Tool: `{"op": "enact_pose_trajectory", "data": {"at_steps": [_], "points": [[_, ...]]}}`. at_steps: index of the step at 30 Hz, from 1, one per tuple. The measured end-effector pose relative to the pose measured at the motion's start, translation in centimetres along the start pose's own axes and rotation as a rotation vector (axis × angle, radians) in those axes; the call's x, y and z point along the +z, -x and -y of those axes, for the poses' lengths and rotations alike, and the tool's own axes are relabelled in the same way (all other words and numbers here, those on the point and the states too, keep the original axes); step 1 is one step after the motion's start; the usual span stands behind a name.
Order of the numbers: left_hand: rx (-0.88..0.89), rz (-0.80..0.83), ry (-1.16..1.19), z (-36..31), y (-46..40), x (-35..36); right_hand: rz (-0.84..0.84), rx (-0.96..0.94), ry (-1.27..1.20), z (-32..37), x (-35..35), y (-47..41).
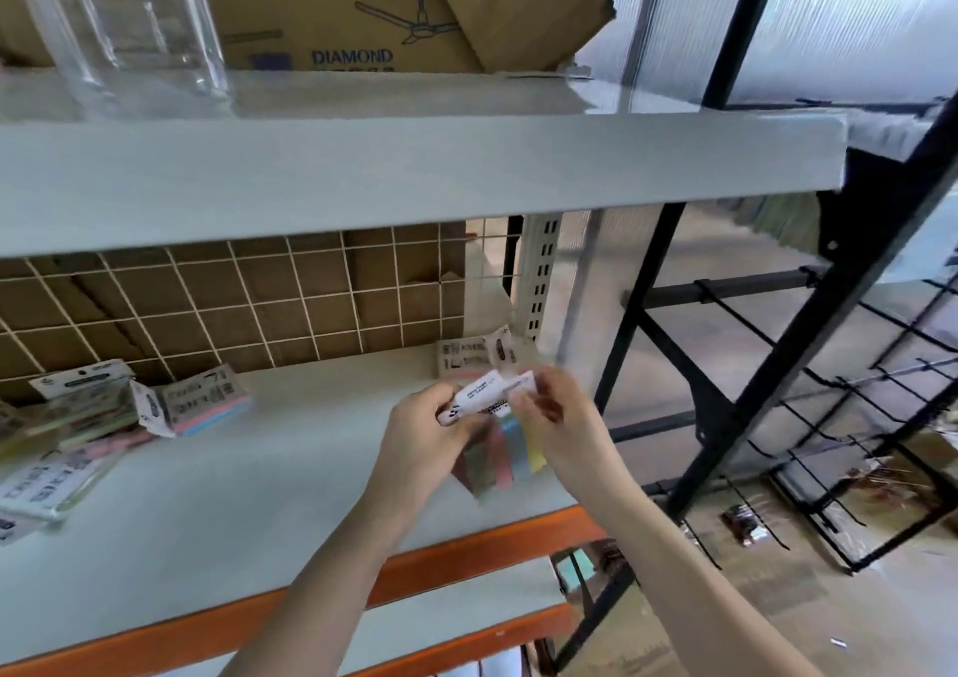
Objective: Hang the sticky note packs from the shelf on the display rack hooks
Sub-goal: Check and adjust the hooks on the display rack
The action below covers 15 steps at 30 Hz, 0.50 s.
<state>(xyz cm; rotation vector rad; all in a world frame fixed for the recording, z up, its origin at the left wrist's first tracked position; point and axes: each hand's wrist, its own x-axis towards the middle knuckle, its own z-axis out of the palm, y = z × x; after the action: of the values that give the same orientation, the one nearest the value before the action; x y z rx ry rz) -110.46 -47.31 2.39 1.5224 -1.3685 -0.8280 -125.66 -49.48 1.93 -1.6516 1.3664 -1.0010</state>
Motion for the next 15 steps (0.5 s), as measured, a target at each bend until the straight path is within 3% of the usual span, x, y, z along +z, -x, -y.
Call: {"op": "enact_pose_trajectory", "data": {"at_steps": [3, 15], "points": [[0.061, 0.019, -0.013, -2.4, 1.1, 1.6, 0.027, -0.029, -0.023, 0.7, -2.7, 0.9], [0.194, -0.197, 0.287, -10.6, 7.4, 12.0, -0.189, -0.237, -0.272, -1.1, -15.2, 6.7]]}}
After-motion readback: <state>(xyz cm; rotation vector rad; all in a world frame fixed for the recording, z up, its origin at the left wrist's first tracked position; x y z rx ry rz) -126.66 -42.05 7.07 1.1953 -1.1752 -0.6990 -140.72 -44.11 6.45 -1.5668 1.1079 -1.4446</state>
